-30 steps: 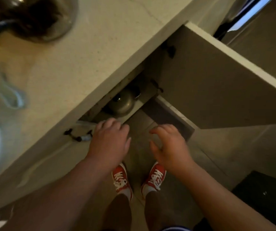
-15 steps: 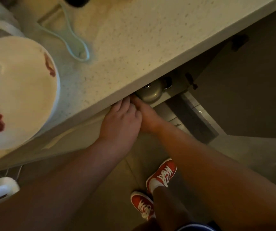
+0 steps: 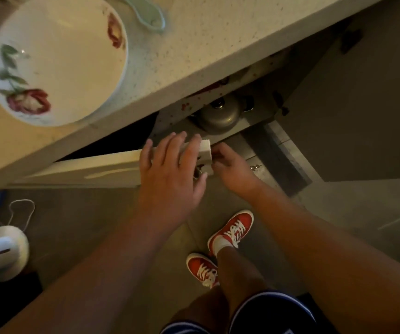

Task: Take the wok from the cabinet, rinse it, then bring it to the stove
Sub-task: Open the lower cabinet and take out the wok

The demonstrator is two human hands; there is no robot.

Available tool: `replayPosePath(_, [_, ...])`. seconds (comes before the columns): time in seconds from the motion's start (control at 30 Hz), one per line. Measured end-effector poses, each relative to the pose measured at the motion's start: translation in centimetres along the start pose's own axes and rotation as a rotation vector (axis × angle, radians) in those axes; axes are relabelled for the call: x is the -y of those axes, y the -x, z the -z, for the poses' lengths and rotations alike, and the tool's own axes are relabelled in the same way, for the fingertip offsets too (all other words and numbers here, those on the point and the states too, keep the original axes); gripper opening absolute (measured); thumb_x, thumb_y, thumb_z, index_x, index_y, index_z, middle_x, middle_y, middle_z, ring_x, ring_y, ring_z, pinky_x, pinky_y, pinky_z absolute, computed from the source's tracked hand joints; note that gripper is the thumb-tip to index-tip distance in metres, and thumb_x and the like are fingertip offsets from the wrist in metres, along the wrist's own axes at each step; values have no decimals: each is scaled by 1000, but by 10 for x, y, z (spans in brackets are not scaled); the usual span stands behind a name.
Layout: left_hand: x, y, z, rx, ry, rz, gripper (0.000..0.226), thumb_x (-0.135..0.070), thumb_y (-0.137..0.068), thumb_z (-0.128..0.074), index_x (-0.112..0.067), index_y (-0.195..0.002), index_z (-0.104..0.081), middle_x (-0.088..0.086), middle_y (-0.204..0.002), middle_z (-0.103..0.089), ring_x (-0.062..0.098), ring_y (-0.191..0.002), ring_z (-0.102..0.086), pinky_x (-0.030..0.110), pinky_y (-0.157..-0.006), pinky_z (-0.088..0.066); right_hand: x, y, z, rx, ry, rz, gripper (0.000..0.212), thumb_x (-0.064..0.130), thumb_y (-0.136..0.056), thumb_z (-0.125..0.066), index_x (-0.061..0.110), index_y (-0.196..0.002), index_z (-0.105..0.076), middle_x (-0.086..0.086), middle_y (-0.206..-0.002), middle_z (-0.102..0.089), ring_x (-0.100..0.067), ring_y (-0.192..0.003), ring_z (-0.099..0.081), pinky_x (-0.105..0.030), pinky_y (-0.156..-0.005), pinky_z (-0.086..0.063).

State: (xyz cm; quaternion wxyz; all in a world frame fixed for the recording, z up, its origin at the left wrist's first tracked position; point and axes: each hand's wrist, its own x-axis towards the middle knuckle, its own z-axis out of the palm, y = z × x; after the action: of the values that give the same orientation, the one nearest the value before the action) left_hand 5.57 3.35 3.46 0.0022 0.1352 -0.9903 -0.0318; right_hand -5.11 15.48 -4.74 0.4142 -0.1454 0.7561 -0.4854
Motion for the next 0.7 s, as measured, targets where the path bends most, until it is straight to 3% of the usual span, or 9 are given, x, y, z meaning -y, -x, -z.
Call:
replayPosePath(0.13, [-1, 21, 6, 18, 29, -4, 54, -51, -91, -52, -16, -132, -52, 8, -123, -62, 27, -117, -54, 48, -105, -35, -2, 25, -9, -9, -126, -104, 18, 26, -101, -44, 26, -107, -61, -13, -114, -63, -31, -105, -61, -59, -95, -48])
replayPosePath(0.23, [-5, 42, 12, 24, 103, -19, 47, -50, -94, -48, -17, -125, -59, 6, -118, -65, 25, -113, -56, 45, -102, -36, 0, 45, -21, -21, -130, -179, 29, 41, -100, -45, 19, -110, -62, -18, -115, -64, -33, -107, -62, -57, -96, -49])
replayPosePath(0.33, [-9, 68, 19, 63, 135, -18, 43, -49, -96, -44, -18, -119, -62, 3, -112, -67, 23, -110, -58, 43, -103, -36, 0, 65, -29, 24, -127, -269, 26, 34, -99, -52, 12, -111, -62, -21, -120, -63, -34, -112, -61, -54, -99, -48])
replayPosePath(0.47, [-18, 102, 29, 129, 166, 52, 40, -52, -97, -41, -22, -108, -65, 0, -102, -67, 20, -103, -60, 42, -102, -38, 2, 94, -40, 204, 23, -333, 13, 22, -99, -50, 18, -106, -61, -17, -121, -63, -30, -113, -59, -49, -100, -49])
replayPosePath(0.57, [-22, 125, 33, 148, 182, 117, 38, -54, -95, -44, -22, -97, -65, -2, -94, -66, 18, -96, -61, 42, -100, -41, 6, 112, -56, 345, 191, -312, 16, 20, -100, -47, 30, -97, -60, 1, -99, -63, -18, -96, -61, -34, -84, -52])
replayPosePath(0.63, [-26, 137, 36, 157, 192, 183, 35, -53, -92, -49, -22, -89, -65, -2, -88, -65, 17, -91, -61, 42, -99, -43, 10, 123, -67, 425, 337, -262, 24, 22, -100, -47, 41, -87, -53, 14, -85, -57, -8, -82, -59, -20, -65, -44])
replayPosePath(0.7, [-31, 147, 38, 187, 184, 257, 28, -47, -89, -54, -21, -86, -66, -2, -86, -65, 18, -90, -61, 41, -100, -42, 10, 129, -78, 500, 457, -196, 23, 24, -100, -48, 41, -85, -52, 17, -83, -56, -6, -81, -61, -14, -60, -39])
